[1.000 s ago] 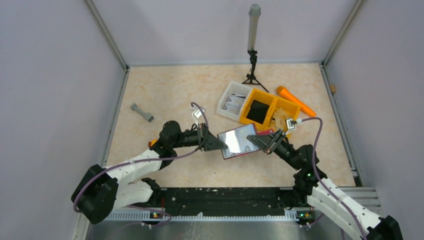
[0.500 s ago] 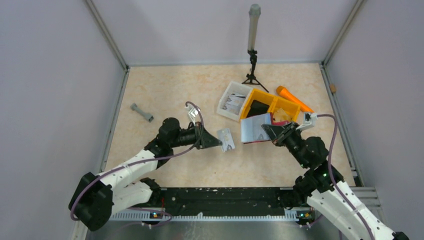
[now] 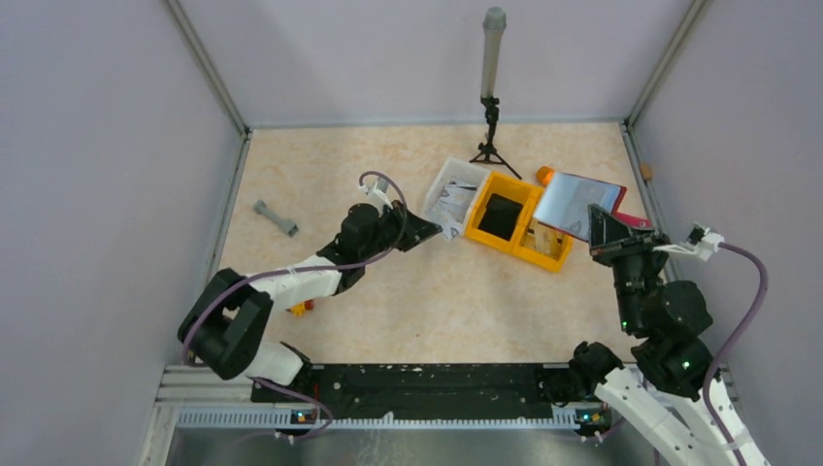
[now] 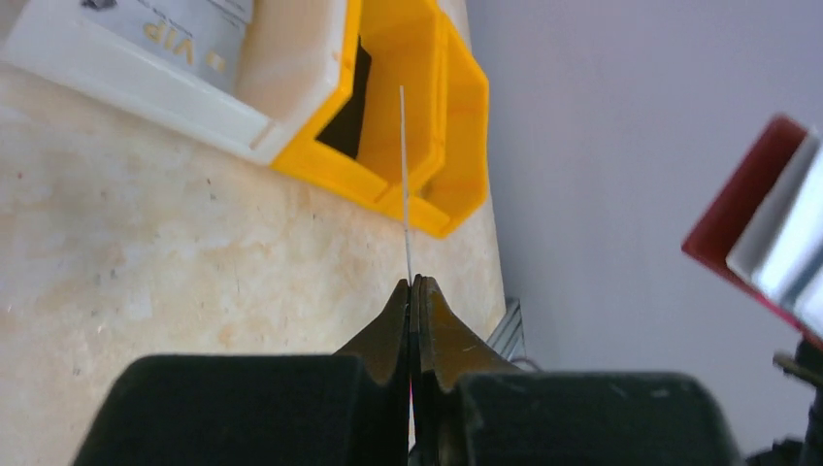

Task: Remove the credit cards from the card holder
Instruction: Remove the credit card from the card holder, then place the credit card in the storage box.

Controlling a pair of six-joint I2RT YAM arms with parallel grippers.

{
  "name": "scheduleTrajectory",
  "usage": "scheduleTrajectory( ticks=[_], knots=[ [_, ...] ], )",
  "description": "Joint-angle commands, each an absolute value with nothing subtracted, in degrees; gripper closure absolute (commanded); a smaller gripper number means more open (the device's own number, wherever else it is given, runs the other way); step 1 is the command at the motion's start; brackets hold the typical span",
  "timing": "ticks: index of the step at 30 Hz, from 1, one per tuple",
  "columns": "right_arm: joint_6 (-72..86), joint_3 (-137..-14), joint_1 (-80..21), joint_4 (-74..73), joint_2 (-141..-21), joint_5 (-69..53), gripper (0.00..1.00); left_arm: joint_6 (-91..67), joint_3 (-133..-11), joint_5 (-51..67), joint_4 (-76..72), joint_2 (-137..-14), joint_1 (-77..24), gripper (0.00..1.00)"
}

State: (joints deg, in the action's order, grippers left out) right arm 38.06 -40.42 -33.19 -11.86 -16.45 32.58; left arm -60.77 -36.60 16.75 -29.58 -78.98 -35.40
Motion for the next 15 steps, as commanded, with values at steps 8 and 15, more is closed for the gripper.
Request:
scheduleTrajectory(
  ticks=[8,15],
  knots=[
    [38.0,-42.3,-32.9,-6.4,-14.4,36.8,1.0,-72.9,-54.3,0.6,-44.0,-100.1,-37.0,1.0],
    [37.5,-40.5,-32.9,-3.8,-12.5,36.6,1.0,-76.2,-63.0,-7.8,-42.8,-109.7,-37.0,1.0]
  ],
)
